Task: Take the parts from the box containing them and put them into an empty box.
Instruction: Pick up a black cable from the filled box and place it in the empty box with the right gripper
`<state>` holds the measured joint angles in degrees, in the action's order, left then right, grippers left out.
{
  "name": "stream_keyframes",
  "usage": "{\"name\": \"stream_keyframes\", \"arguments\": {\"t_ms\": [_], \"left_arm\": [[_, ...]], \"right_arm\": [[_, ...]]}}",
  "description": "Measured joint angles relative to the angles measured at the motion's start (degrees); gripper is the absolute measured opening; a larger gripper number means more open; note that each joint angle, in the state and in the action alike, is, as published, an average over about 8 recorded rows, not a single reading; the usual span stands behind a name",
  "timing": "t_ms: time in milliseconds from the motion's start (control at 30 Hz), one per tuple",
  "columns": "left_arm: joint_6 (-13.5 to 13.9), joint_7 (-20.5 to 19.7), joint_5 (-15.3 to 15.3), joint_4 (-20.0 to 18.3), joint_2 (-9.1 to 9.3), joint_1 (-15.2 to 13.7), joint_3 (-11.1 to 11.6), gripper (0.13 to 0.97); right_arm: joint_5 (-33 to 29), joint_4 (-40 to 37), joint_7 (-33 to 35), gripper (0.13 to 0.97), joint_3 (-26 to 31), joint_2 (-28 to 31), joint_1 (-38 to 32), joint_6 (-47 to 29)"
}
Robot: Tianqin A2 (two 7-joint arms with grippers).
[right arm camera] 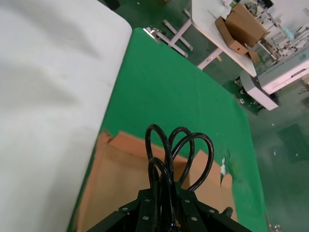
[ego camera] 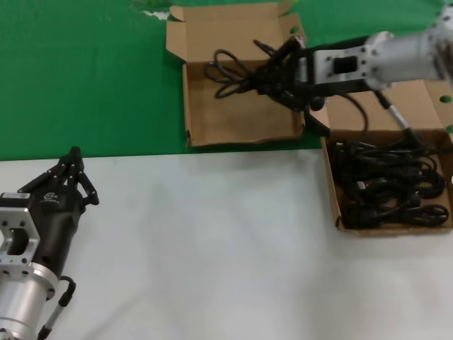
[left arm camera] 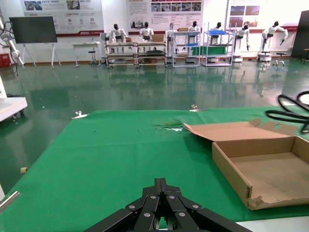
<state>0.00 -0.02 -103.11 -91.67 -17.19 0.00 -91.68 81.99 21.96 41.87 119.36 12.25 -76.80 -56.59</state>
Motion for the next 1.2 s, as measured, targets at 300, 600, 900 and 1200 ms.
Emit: {"name": "stream_keyframes", "arguments": {"t_ms": [300,600,900,1200], "left_arm": [[0.0,0.0,0.0,0.0,0.0,0.0,0.0,0.139],[0.0,0.0,0.0,0.0,0.0,0.0,0.0,0.139],[0.0,0.0,0.0,0.0,0.0,0.0,0.0,0.139],[0.0,0.0,0.0,0.0,0.0,0.0,0.0,0.139]], "right_arm": [[1.9,-16.87,13.17,0.191,-3.13,-8.5,-4.43,9.04],[2.92,-20.24,19.16,0.191,-3.73,-11.54,-2.57,17.83],[10.03,-19.2,24.0,0.191,1.61,-12.18,0.9,24.78],[24.09,-17.32,26.99,0.197,11.94,-12.24,3.07,26.88]]}}
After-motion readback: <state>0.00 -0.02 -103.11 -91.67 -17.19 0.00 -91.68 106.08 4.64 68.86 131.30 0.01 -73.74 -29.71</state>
